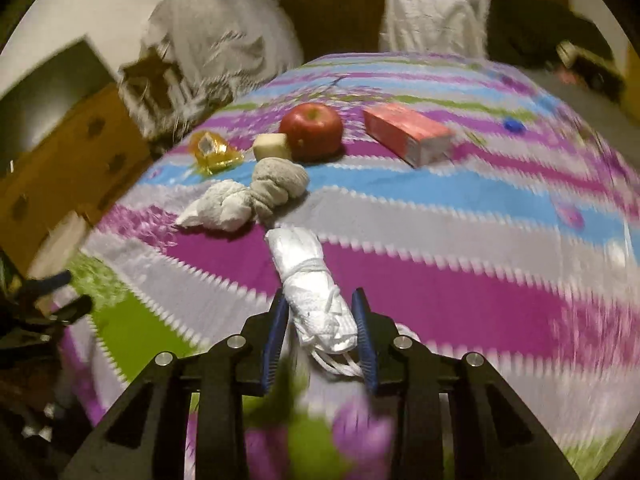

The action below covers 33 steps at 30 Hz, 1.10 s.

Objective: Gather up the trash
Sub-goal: 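Grasp the white cloth bundle with the right tool while the left tool grasps the white towel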

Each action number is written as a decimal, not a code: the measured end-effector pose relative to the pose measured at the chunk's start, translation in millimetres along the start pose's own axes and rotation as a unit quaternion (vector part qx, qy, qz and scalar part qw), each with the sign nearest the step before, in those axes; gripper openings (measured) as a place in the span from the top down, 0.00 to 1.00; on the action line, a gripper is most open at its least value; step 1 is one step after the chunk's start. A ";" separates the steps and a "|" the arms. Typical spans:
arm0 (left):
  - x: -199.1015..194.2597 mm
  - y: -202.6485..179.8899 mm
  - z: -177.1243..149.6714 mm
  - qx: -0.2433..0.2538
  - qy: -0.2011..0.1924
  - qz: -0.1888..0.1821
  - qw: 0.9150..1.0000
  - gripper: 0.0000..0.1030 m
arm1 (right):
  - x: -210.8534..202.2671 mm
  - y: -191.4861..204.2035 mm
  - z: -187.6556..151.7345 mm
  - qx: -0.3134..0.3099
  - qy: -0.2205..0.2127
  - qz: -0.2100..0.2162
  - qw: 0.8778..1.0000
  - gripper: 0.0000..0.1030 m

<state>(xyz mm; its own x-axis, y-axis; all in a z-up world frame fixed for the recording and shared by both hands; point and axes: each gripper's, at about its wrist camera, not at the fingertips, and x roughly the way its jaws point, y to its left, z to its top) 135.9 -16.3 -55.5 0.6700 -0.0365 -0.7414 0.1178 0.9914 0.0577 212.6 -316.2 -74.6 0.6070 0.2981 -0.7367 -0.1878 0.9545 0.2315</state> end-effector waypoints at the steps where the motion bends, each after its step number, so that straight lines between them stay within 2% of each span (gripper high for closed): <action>1: 2.3 -5.8 5.3 0.016 -0.005 -0.016 1.000 0.09 | -8.5 -1.5 -8.8 0.015 -0.004 0.001 1.000 0.67; 5: 21.4 -29.1 37.8 0.071 -0.019 -0.076 0.994 0.09 | -32.8 -3.3 -36.4 0.057 -0.018 0.005 0.998 0.66; 8: 44.4 -50.9 66.8 0.099 -0.022 -0.111 0.989 0.09 | -29.8 2.0 -44.8 0.037 -0.013 -0.017 0.999 0.63; 10: 61.3 -64.3 81.7 0.111 -0.021 -0.124 0.986 0.09 | -28.1 4.5 -46.0 0.029 -0.012 -0.012 0.999 0.47; 12: 76.0 -76.6 91.0 0.125 -0.023 -0.132 0.983 0.09 | -29.6 7.3 -42.8 0.021 -0.019 -0.008 1.000 0.35; 14: 98.1 -90.7 94.8 0.156 -0.012 -0.124 0.980 0.11 | -28.8 11.3 -36.4 0.004 -0.025 -0.014 1.000 0.32; 15: 109.7 -95.8 93.4 0.167 0.013 -0.125 0.978 0.16 | -27.7 13.3 -33.8 -0.003 -0.025 -0.016 1.000 0.32; 16: 117.5 -96.8 91.6 0.171 0.039 -0.145 0.974 0.35 | -25.4 13.7 -31.5 -0.006 -0.022 -0.014 1.000 0.32; 17: 119.1 -96.8 91.2 0.169 0.042 -0.158 0.972 0.40 | -23.6 13.6 -30.3 -0.007 -0.018 -0.011 1.000 0.32; 18: 116.2 -95.7 91.4 0.166 0.037 -0.165 0.971 0.50 | -19.1 14.2 -29.9 -0.009 -0.010 -0.006 1.000 0.33; 19: 113.0 -94.0 90.4 0.167 0.034 -0.168 0.971 0.63 | -16.6 14.6 -30.2 -0.010 -0.006 -0.005 1.000 0.41; 21: 105.5 -88.9 84.9 0.168 0.031 -0.163 0.972 0.68 | -12.3 15.0 -31.9 -0.006 -0.001 -0.003 1.000 0.58; 24: 80.1 -69.5 61.6 0.148 0.032 -0.150 0.977 0.70 | -14.0 18.6 -35.0 0.008 -0.009 0.002 1.000 0.70; 27: 55.5 -39.4 38.8 0.121 0.029 -0.133 0.983 0.70 | -19.1 27.8 -37.8 0.012 -0.015 0.018 1.000 0.71; 31: 20.6 19.7 12.3 0.036 0.032 -0.077 0.996 0.70 | -23.9 47.5 -35.9 0.013 -0.024 0.039 0.999 0.71; 33: 11.2 42.4 4.6 0.002 0.028 -0.041 0.999 0.70 | -21.8 57.1 -32.9 0.019 -0.029 0.050 0.998 0.71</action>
<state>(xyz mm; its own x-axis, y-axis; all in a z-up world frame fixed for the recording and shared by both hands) 151.8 24.7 -58.3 0.6152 -0.1107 -0.7805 0.1733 0.9849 -0.0030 163.1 -268.1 -66.2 0.6300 0.3909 -0.6710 -0.2210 0.9186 0.3277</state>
